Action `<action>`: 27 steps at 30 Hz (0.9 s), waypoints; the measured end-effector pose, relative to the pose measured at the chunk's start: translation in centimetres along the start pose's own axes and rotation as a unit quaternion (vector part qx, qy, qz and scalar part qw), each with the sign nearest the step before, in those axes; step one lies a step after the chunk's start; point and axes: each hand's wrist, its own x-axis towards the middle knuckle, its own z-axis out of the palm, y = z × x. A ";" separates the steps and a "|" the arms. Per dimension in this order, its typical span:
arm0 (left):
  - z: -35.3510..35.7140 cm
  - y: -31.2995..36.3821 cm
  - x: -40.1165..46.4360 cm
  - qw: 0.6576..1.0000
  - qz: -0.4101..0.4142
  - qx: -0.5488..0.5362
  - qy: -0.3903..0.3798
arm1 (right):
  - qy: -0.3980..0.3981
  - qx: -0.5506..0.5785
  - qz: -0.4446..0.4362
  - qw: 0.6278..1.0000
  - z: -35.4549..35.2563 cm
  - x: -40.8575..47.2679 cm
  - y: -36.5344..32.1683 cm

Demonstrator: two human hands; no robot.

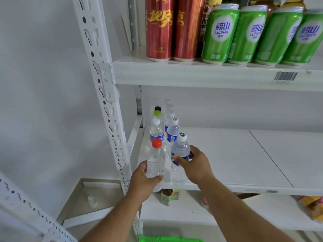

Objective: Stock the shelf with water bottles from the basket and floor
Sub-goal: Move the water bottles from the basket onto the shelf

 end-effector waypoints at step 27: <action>1.8 -1.8 10.2 0.999 -0.014 -0.001 0.035 | -0.004 0.037 0.029 0.999 3.3 8.7 3.5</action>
